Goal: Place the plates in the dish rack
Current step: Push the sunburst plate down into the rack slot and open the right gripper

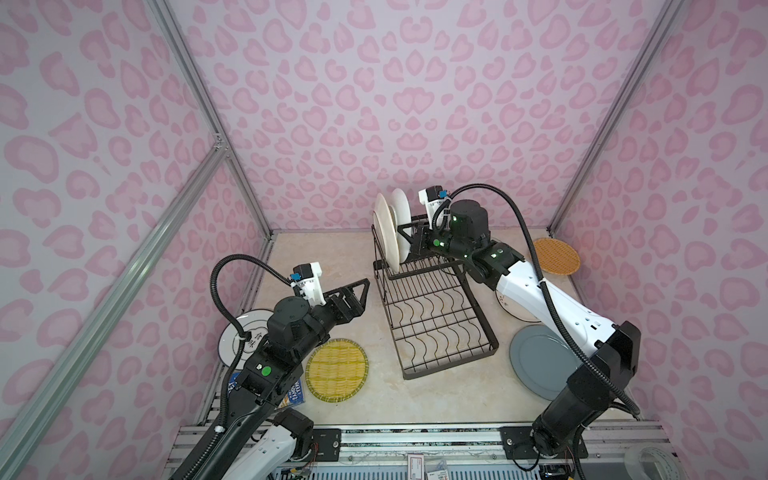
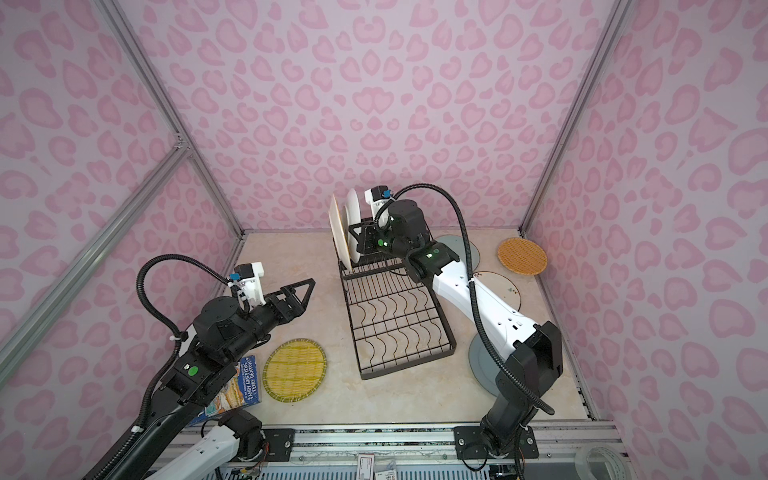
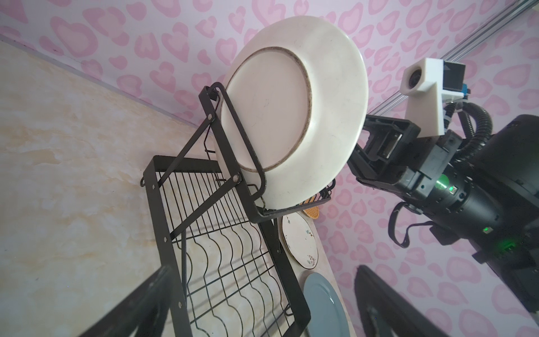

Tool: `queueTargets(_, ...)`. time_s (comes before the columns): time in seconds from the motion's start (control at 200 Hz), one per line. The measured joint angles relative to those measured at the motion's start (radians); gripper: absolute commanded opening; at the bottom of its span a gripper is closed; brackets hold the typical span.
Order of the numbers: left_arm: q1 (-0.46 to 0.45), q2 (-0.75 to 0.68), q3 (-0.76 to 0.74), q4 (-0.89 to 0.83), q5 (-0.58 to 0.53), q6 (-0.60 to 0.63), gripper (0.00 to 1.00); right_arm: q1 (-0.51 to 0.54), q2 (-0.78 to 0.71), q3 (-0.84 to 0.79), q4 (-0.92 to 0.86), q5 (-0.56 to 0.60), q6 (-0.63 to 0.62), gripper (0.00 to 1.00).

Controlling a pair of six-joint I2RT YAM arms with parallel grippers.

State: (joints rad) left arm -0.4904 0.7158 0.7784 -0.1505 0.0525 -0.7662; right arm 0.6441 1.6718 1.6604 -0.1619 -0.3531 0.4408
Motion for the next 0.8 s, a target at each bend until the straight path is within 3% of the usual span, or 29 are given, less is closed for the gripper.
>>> queueTargets(0.515,0.0,0.021,0.008,-0.002,0.0,0.0,0.98,0.043,0.002,0.014,-0.045,0.09,-0.063,0.0)
queueTargets(0.805,-0.001,0.034,0.024,-0.004,0.0,-0.015,0.97,0.036,0.022,0.004,-0.034,0.083,-0.071,0.0)
